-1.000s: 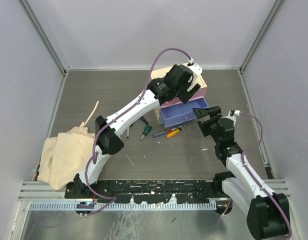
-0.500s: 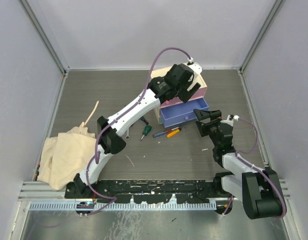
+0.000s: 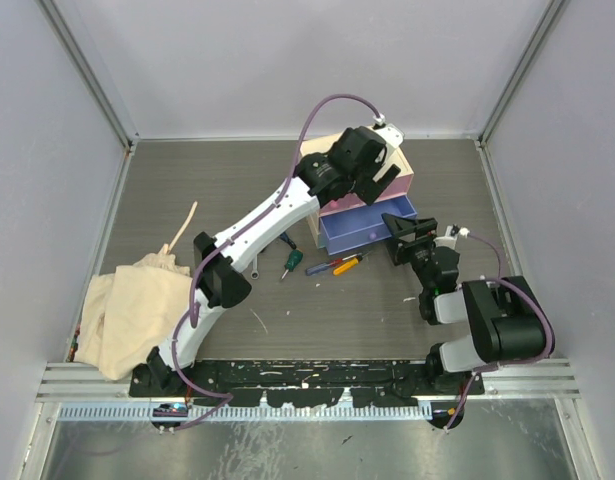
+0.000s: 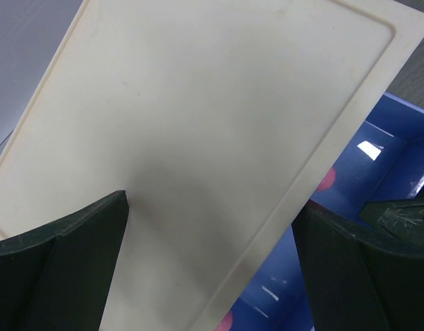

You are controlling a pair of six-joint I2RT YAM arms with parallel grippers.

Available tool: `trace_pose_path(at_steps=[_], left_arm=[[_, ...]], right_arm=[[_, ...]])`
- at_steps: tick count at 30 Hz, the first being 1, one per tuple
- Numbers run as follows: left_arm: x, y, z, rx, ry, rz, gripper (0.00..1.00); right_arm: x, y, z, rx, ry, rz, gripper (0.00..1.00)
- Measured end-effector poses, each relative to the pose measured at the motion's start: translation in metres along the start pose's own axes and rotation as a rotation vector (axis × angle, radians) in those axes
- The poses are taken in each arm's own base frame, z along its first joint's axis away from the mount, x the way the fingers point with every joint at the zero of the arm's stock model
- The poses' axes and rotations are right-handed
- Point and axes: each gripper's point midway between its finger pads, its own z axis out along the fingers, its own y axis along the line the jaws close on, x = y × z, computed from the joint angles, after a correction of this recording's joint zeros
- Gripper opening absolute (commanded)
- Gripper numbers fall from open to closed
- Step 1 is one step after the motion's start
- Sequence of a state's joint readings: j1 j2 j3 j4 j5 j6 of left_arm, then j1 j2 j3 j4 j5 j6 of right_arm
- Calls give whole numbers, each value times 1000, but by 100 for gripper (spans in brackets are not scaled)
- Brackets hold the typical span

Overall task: Sort the tools into containers
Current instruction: Open the drawer in the storage box.

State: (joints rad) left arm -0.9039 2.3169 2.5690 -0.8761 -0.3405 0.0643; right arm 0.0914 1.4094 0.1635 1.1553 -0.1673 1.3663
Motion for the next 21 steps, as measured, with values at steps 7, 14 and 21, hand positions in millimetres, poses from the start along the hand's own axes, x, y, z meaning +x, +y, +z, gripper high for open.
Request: trace_pose_path(at_steps=[7, 14, 21], left_arm=[[-1, 3, 2, 11, -5, -18, 98], [-2, 4, 3, 20, -4, -28, 98], [-2, 4, 3, 30, -3, -30, 98]], right_arm=[[3, 0, 4, -65, 14, 40, 58], [6, -4, 1, -80, 24, 47, 52], [12, -7, -16, -73, 40, 53, 51]])
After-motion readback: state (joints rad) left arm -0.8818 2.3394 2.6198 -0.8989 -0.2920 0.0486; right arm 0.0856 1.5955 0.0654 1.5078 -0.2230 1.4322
